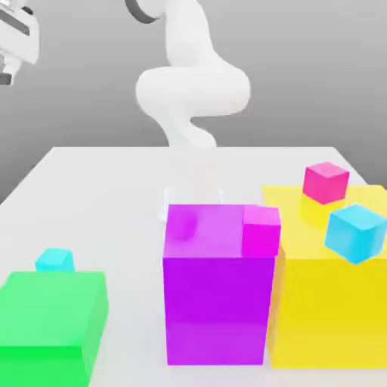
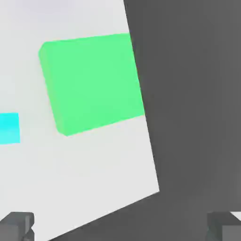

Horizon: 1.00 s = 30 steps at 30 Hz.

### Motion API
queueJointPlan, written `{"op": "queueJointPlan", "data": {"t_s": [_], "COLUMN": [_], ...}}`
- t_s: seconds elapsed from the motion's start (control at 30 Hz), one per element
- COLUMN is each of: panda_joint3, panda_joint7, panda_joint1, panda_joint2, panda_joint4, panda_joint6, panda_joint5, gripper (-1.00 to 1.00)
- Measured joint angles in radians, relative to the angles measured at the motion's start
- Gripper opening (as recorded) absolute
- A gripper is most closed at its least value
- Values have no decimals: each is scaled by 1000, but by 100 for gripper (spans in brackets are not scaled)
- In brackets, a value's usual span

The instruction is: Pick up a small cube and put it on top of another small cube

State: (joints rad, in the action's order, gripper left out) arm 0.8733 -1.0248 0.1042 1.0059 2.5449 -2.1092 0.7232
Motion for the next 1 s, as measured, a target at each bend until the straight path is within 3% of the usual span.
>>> {"op": "queueJointPlan", "data": {"t_s": [0.53, 1.0], "panda_joint3": [424, 865], "panda_joint7": [-691, -1137], "panda_joint1": [167, 480], "panda_joint2": [-59, -83], "panda_joint4": [95, 134], "panda_joint6": [-47, -109], "panda_joint5": [320, 659], "gripper": [0, 0]}}
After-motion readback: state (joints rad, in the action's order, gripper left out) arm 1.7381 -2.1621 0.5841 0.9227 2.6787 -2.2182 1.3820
